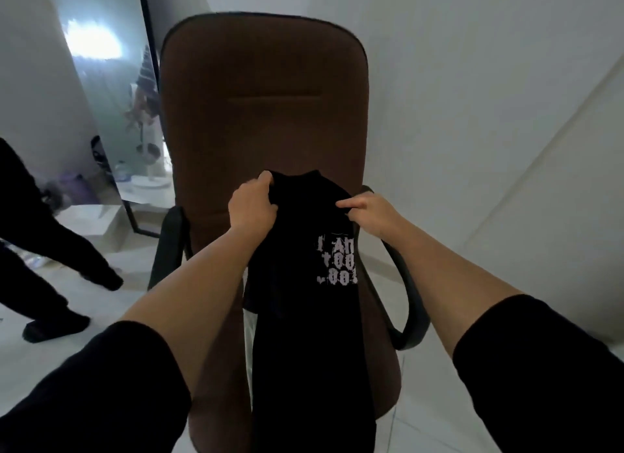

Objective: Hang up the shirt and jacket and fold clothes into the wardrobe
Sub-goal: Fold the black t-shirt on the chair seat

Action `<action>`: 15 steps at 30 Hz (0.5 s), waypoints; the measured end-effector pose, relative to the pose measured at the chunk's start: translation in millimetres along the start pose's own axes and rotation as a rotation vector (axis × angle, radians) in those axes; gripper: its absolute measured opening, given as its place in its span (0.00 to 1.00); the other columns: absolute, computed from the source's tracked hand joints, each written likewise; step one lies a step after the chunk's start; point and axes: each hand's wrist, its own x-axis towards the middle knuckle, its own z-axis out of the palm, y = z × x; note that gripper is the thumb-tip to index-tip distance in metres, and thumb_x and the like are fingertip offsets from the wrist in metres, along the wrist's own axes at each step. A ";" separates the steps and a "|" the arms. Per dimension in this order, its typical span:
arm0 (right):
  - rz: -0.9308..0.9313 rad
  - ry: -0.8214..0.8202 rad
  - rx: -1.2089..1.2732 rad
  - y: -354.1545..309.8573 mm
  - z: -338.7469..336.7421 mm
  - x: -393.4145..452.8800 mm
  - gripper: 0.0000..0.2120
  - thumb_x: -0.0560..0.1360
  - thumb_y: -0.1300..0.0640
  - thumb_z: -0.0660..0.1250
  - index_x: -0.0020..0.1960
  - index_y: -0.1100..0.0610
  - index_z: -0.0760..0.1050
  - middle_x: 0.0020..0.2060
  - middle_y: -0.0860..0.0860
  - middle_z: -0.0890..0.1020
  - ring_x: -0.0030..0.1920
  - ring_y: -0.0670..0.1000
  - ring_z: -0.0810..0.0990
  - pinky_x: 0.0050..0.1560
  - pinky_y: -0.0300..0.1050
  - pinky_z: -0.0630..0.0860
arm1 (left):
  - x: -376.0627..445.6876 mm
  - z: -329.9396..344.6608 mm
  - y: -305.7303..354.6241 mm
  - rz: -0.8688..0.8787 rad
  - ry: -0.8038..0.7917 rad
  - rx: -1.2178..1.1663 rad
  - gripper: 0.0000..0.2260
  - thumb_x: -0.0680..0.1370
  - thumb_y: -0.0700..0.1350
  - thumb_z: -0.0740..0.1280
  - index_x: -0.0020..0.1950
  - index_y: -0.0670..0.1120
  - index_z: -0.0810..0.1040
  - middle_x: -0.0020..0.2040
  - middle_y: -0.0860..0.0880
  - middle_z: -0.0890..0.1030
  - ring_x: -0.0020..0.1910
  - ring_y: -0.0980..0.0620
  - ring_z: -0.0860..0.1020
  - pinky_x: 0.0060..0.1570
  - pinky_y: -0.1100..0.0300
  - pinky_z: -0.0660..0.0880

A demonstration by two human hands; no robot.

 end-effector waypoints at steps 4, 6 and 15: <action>-0.020 -0.001 -0.036 22.8 29.0 49.3 0.16 0.77 0.63 0.61 0.63 0.56 0.77 0.53 0.54 0.76 0.58 0.57 0.75 0.60 0.47 0.70 | 29.6 53.0 -18.7 -0.084 0.004 -0.059 0.14 0.72 0.38 0.66 0.53 0.45 0.66 0.47 0.43 0.75 0.44 0.42 0.75 0.36 0.52 0.68; -0.019 -0.012 -0.047 42.3 49.0 60.4 0.16 0.78 0.62 0.61 0.63 0.57 0.77 0.59 0.56 0.73 0.62 0.55 0.73 0.61 0.42 0.66 | 26.5 79.1 -30.1 -0.121 -0.026 -0.088 0.19 0.73 0.38 0.67 0.59 0.45 0.62 0.48 0.42 0.75 0.44 0.40 0.76 0.37 0.49 0.72; 0.126 -0.428 -0.199 160.6 153.7 -10.8 0.14 0.78 0.55 0.63 0.62 0.53 0.78 0.67 0.51 0.70 0.67 0.49 0.68 0.60 0.30 0.58 | -122.6 180.8 -97.5 -0.285 -0.554 -0.226 0.35 0.70 0.40 0.71 0.72 0.54 0.57 0.50 0.43 0.79 0.50 0.42 0.78 0.47 0.52 0.76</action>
